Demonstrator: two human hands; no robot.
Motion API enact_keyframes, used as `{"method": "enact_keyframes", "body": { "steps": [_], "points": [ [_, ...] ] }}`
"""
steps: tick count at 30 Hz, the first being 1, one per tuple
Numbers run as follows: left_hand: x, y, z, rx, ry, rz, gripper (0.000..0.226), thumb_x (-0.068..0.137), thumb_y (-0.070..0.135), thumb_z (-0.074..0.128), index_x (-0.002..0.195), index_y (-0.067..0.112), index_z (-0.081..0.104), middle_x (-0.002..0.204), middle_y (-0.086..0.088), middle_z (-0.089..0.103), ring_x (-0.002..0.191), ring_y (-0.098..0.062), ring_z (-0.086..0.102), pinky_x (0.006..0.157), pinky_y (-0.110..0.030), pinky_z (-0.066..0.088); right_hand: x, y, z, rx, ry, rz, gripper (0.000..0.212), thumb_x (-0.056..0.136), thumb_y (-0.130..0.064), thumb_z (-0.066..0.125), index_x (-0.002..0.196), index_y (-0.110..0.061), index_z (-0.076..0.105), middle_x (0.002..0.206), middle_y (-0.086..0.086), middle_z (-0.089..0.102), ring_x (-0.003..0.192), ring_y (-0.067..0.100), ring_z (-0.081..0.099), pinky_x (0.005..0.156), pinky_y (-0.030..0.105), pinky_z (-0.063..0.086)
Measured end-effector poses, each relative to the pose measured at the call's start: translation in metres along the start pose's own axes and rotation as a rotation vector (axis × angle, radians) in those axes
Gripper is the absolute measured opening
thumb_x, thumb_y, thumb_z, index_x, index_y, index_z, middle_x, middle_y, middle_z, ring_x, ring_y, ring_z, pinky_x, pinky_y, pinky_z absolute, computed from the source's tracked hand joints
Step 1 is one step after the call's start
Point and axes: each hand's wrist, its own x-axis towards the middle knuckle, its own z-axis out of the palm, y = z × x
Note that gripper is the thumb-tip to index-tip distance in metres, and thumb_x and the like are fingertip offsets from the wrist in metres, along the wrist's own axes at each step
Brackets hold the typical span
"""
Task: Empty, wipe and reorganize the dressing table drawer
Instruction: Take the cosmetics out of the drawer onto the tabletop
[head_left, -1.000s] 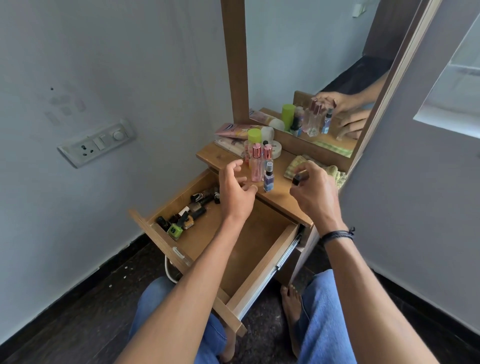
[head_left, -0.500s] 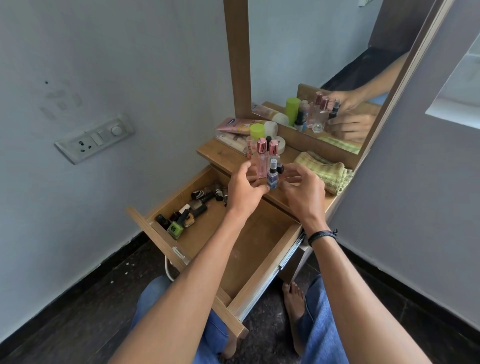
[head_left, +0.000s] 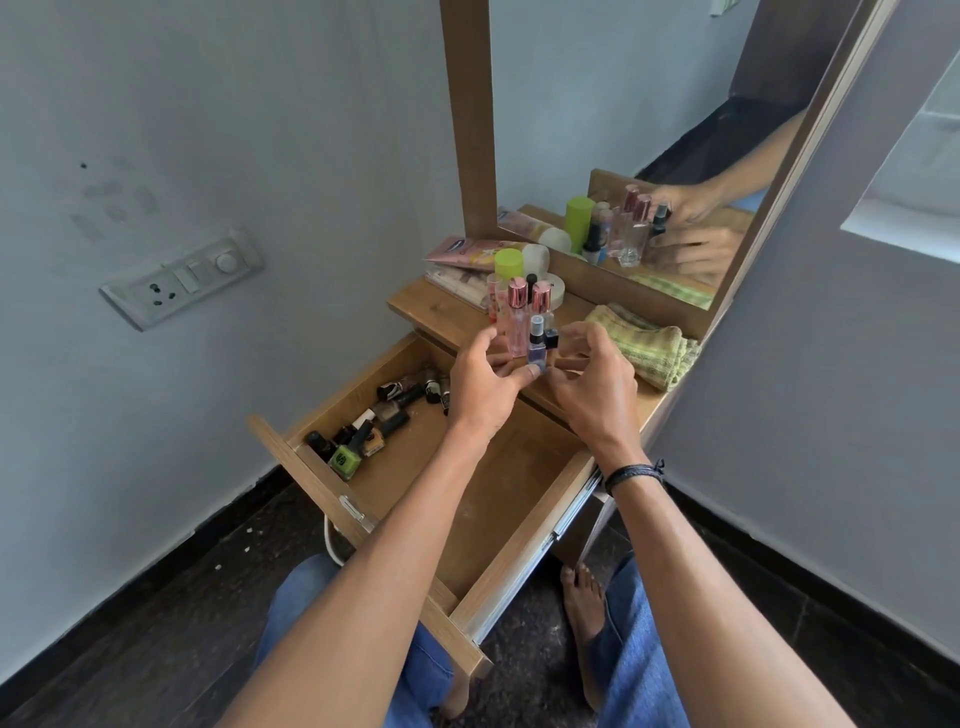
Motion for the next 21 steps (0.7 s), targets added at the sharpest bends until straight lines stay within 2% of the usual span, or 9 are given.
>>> {"method": "enact_keyframes", "body": {
  "steps": [7,14,19,21],
  "points": [
    [0.001,0.001,0.003,0.023,0.051,-0.006,0.061,0.083,0.008,0.081,0.139,0.008,0.055,0.121,-0.005,0.065,0.102,-0.007,0.065,0.067,-0.001,0.046,-0.001,0.000,0.003,-0.065,0.015,0.021,0.018,0.087,-0.005,0.069,0.087,-0.020,0.061,0.098,-0.007,0.063,0.089,0.014,0.066,0.082,0.043,0.058],
    [-0.005,0.004,-0.003,0.044,0.065,0.009,0.056,0.082,0.006,0.081,0.134,0.015,0.061,0.121,-0.001,0.066,0.100,-0.004,0.066,0.068,0.000,0.045,-0.004,-0.004,0.004,-0.130,0.008,-0.014,0.007,0.091,-0.009,0.067,0.090,-0.016,0.065,0.100,-0.005,0.060,0.088,0.020,0.065,0.075,0.036,0.055],
    [-0.023,-0.008,-0.036,0.098,0.092,0.031,0.053,0.087,0.000,0.074,0.134,0.021,0.061,0.122,0.007,0.058,0.097,-0.001,0.066,0.075,-0.009,0.052,-0.011,-0.006,0.002,-0.168,0.042,-0.077,0.002,0.091,-0.013,0.064,0.090,-0.014,0.063,0.101,-0.002,0.060,0.082,0.018,0.061,0.072,0.032,0.049],
    [-0.032,-0.022,-0.062,0.197,0.112,0.013,0.047,0.089,0.001,0.072,0.130,0.022,0.064,0.120,0.007,0.059,0.094,-0.003,0.067,0.079,-0.020,0.057,-0.015,-0.006,0.002,-0.164,0.086,-0.128,0.002,0.091,-0.011,0.063,0.089,-0.012,0.063,0.099,-0.002,0.060,0.080,0.016,0.059,0.072,0.031,0.051]
  ]
}}
